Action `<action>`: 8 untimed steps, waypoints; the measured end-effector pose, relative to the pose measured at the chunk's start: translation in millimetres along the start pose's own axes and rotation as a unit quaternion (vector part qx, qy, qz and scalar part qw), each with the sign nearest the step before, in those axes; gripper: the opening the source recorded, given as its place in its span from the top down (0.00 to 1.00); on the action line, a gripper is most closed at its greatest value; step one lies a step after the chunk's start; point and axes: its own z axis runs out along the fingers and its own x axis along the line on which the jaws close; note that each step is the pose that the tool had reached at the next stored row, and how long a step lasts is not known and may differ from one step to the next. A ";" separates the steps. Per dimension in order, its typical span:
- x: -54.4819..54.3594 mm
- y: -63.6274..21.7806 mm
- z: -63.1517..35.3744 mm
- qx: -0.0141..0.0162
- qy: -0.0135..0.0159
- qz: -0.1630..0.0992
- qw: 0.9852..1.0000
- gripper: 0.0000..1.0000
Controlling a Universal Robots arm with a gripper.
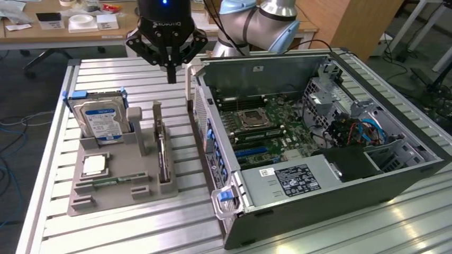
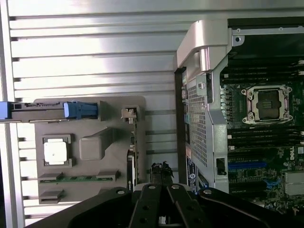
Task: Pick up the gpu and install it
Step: 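Reach for the gpu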
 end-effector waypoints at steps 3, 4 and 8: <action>0.0 0.0 0.0 0.000 0.000 0.000 1.000 0.89; 0.1 0.0 0.0 0.000 0.000 0.000 1.000 0.89; 0.5 0.0 -0.1 0.000 0.000 0.000 1.000 0.89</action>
